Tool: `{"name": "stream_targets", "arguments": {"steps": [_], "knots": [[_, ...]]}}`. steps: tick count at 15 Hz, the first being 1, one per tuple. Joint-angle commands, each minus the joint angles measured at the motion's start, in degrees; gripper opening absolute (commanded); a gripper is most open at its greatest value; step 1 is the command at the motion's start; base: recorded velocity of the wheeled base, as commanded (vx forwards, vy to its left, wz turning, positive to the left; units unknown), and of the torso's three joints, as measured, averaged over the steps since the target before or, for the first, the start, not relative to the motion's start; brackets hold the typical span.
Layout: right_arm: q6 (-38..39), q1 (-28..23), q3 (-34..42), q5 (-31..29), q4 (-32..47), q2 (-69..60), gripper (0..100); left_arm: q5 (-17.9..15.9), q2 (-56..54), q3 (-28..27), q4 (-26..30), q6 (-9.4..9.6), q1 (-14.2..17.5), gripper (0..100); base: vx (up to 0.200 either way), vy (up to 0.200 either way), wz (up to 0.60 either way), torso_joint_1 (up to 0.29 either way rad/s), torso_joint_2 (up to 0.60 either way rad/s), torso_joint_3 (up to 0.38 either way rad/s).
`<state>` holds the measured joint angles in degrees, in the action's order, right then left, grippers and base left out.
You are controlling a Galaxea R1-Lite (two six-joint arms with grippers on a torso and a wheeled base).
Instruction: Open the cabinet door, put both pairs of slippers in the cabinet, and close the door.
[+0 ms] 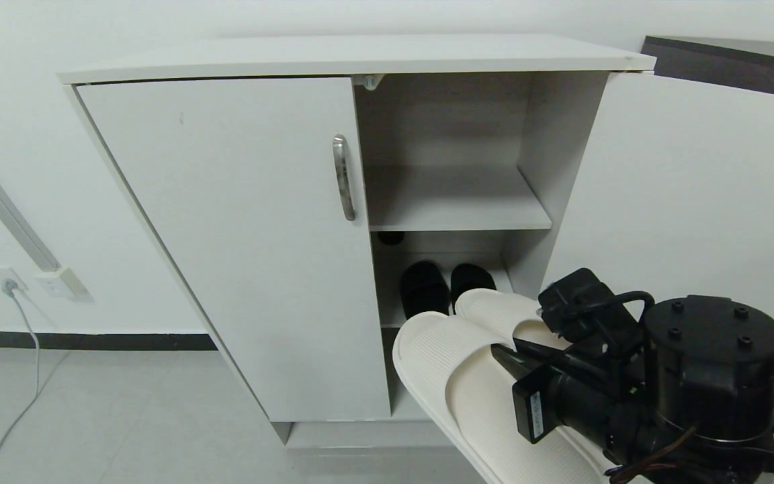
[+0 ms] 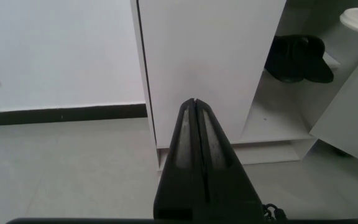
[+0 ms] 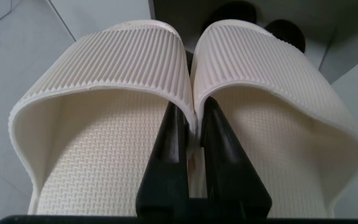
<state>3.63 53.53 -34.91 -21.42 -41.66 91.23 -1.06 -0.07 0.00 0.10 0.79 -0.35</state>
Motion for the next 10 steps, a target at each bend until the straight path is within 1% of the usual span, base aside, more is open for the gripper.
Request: {"name": "stream_targets", "arguments": {"steps": [1, 2, 3, 4, 5, 7, 8, 9, 10], "knots": [[-0.21, 0.0, -0.07, 0.06, 0.0, 0.44, 0, 0.09, 0.07, 0.0, -0.01, 0.0, 0.0, 0, 0.0, 0.0, 0.0, 0.0, 0.0, 0.0], [-0.38, 0.0, -0.77, -0.47, 0.08, 1.14, 0, 0.01, 0.07, 0.0, -0.01, 0.0, 0.0, 0, 0.0, 0.0, 0.0, 0.0, 0.0, 0.0], [-0.38, 0.52, -2.88, -3.01, 0.35, 2.02, 0, 0.01, 0.07, 0.0, -0.01, 0.0, 0.0, 0, 0.0, 0.0, 0.0, 0.0, 0.0, 0.0], [-0.29, 2.46, -7.1, -12.24, 1.31, 3.86, 0, 0.01, 0.07, 0.0, -0.01, 0.0, 0.0, 0, 0.0, 0.0, 0.0, 0.0, 0.0, 0.0], [0.06, 2.98, -11.23, -18.84, 1.93, 6.06, 0, 0.01, 0.07, 0.0, -0.01, 0.17, 0.0, 0, 0.0, 0.0, 0.0, 0.0, 0.0, 0.0], [0.15, 2.9, -15.54, -20.59, 2.54, 7.38, 0, 0.01, 0.07, 0.0, -0.01, 0.17, 0.0, 0, 0.0, 0.0, 0.0, 0.0, 0.0, 0.0], [0.32, 2.81, -18.17, -20.77, 4.57, 7.47, 0, 0.01, 0.07, 0.0, -0.01, 0.17, 0.0, 0, 0.0, 0.0, 0.0, 0.0, 0.0, 0.0], [0.32, 2.81, -18.17, -20.77, 4.57, 7.47, 0, 0.01, 0.07, 0.0, -0.01, 0.17, 0.0, 0, 0.0, 0.0, 0.0, 0.0, 0.0, 0.0], [2.26, 2.46, -22.13, -20.77, 8.52, 7.47, 0, 0.01, 0.07, 0.0, -0.01, 0.17, 0.0, 0, 0.0, 0.0, 0.0, 0.0, 0.0, 0.0]]}}
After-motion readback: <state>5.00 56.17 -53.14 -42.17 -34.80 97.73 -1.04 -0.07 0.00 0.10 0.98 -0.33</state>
